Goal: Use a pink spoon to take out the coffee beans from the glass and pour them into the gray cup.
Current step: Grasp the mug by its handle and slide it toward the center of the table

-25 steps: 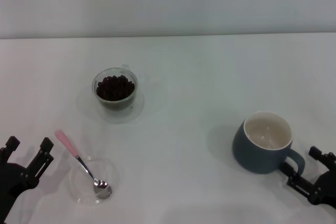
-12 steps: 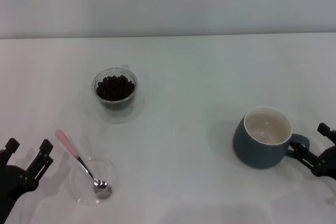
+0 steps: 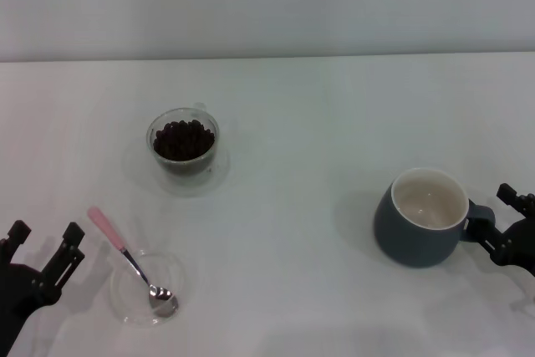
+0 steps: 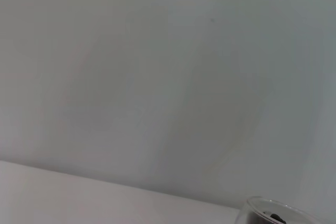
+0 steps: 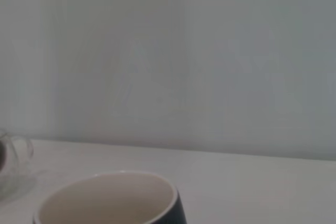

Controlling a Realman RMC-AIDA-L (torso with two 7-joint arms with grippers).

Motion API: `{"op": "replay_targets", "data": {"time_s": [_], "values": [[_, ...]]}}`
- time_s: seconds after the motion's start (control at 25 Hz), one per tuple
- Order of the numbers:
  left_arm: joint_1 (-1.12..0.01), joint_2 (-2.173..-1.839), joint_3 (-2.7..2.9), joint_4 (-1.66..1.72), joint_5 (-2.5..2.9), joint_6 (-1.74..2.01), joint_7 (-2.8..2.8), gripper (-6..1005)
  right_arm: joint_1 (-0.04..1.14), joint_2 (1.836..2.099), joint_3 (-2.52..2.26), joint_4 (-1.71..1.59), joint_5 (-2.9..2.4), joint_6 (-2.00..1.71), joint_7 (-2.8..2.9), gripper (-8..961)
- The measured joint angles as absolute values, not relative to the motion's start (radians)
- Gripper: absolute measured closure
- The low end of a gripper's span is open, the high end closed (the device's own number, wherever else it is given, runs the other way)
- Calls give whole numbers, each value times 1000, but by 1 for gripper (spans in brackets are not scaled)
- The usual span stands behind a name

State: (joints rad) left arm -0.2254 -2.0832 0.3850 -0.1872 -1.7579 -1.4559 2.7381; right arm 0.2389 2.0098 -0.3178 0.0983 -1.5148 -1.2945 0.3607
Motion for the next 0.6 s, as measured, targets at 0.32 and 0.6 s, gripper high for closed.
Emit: {"op": "replay_targets", "data": {"time_s": [0.32, 0.6], "values": [[-224, -2083, 385, -187, -1758, -1453, 2738, 135, 246, 2011, -272, 129, -1518, -1298, 362, 322], [-224, -2083, 385, -187, -1758, -1448, 2738, 135, 262, 2013, -277, 148, -1523, -1304, 360, 667]]}}
